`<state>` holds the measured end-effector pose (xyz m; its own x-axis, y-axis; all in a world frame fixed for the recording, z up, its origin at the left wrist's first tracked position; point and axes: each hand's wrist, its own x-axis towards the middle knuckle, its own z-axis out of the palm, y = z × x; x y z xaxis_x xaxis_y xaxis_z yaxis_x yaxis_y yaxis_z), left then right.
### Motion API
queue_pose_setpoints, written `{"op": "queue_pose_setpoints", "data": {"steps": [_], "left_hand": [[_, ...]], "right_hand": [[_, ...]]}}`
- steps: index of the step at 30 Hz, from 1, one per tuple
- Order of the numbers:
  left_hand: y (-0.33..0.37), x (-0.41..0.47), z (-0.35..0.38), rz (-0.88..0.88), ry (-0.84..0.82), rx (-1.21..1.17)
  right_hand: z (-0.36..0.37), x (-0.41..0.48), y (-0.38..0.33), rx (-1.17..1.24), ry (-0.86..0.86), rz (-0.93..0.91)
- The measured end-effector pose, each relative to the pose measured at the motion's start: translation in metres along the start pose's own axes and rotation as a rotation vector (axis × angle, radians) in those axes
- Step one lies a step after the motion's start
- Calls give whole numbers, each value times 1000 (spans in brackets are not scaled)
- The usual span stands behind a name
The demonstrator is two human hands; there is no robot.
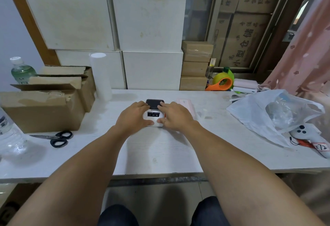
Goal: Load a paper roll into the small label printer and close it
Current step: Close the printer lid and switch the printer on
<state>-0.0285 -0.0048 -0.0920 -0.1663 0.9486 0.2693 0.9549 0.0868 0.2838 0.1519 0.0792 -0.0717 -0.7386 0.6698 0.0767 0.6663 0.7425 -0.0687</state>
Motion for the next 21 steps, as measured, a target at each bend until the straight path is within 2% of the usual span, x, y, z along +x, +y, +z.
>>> {"op": "queue_pose_setpoints", "data": {"steps": [3,8,12,21], "left_hand": [[4,0,5,-13,16,-77],[11,-2,8,-58,25,-158],[13,-2,9,-59,39,-162],[13,-2,8,-52,37,-161]], "right_hand": [[-2,5,2,-24,-38,-15],[0,7,10,96,-70,7],[7,6,11,159,-55,34],[8,10,11,115,4,75]]}}
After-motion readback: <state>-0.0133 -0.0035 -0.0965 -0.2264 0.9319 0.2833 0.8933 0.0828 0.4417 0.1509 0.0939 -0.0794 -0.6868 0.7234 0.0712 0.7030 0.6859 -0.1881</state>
